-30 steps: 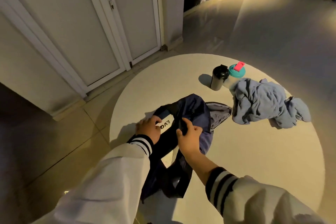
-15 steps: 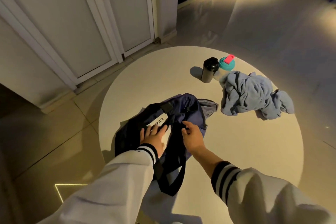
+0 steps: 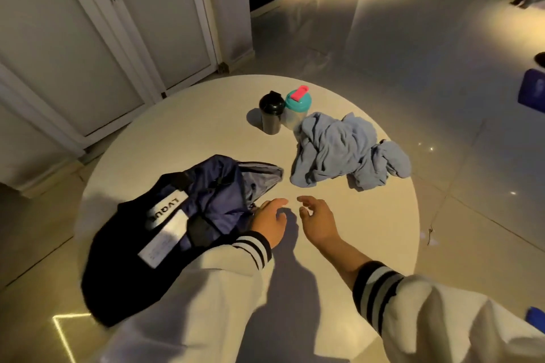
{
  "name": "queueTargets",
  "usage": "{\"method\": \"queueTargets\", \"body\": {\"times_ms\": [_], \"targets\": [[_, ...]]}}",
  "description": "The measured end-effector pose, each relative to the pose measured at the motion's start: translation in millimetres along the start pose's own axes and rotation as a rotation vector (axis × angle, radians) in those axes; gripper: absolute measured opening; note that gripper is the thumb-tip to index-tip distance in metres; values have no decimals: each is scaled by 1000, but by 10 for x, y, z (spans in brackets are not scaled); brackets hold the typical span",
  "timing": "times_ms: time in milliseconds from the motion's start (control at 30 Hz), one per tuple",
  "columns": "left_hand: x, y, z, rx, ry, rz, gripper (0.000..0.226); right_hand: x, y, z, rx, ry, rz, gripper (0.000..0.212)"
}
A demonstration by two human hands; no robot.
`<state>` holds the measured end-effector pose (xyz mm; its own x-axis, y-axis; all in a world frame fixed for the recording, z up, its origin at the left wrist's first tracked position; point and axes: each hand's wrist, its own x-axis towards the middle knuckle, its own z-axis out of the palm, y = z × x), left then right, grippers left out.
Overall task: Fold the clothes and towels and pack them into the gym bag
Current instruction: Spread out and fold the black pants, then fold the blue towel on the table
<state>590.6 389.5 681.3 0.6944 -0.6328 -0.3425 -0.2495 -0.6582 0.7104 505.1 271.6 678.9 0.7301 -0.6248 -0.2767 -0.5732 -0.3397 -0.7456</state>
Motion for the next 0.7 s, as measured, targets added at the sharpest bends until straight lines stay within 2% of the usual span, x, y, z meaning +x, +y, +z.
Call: {"method": "queueTargets", "body": {"times_ms": [233,400,500,567,633,700], "targets": [[832,637,814,-10,-8,-45,41,661,669,-707,78,32,63,31],[1483,984,1052,-14,-23,35,43,1181,1009,-1073,44,69,65,33],[1806,1083,1224,92,-28,63,46,1460,1174,-1248,-36,70,108,41],[1952,1079,1321,217,-42,40,55,1620,1264,-1332,-58,-15,133,53],[2017,1026,1405,351,-82,-12,63,1740,1345,-1354,-21,-185,149,64],[2017,961,1470,269,-29,-29,54,1811,1414,-1325,34,-293,162,68]]}}
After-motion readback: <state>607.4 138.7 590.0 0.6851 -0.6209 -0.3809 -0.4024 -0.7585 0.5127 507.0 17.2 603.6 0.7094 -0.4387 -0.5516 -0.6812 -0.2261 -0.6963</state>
